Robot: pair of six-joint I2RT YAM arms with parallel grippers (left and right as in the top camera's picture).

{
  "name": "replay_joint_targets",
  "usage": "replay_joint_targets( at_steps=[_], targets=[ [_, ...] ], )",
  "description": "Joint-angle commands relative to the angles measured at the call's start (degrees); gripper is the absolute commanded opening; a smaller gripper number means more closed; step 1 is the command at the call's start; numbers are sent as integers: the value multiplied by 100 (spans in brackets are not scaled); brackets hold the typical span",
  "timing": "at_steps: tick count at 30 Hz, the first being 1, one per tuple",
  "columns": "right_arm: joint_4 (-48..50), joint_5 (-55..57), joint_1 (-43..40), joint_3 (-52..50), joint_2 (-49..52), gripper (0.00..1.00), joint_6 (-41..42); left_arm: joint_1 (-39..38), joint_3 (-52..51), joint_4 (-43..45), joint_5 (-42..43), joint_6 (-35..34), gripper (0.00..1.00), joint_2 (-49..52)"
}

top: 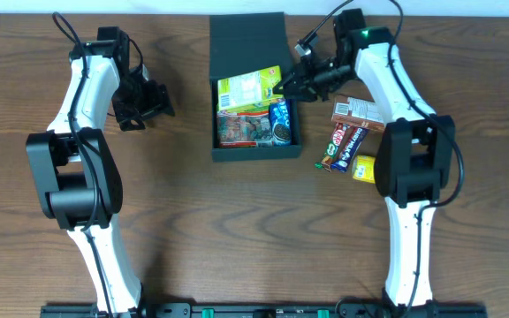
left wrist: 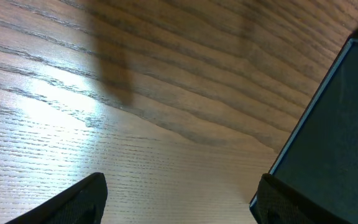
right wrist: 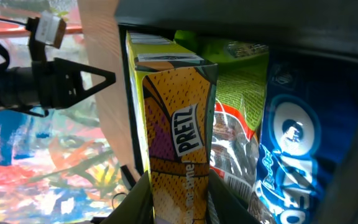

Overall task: Pack container
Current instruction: 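Carry the Pretzel box left and lower it into the black box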

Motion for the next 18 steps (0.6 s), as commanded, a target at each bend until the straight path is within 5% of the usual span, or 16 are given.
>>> replay_joint_targets(
  at_steps=[1,10,15,18],
  targets=[
    [33,-109,118,-13,-11,21,146,20,-28,-2,15,87,79,2],
    [96,326,227,-13,-9,25,420,20,-28,-4,39,87,79,2],
    [155,828,269,-13,-9,71,531,20,-28,-4,39,105,79,4],
    [229,953,236,-11,-11,86,531,20,-28,-4,42,105,79,4]
  ],
)
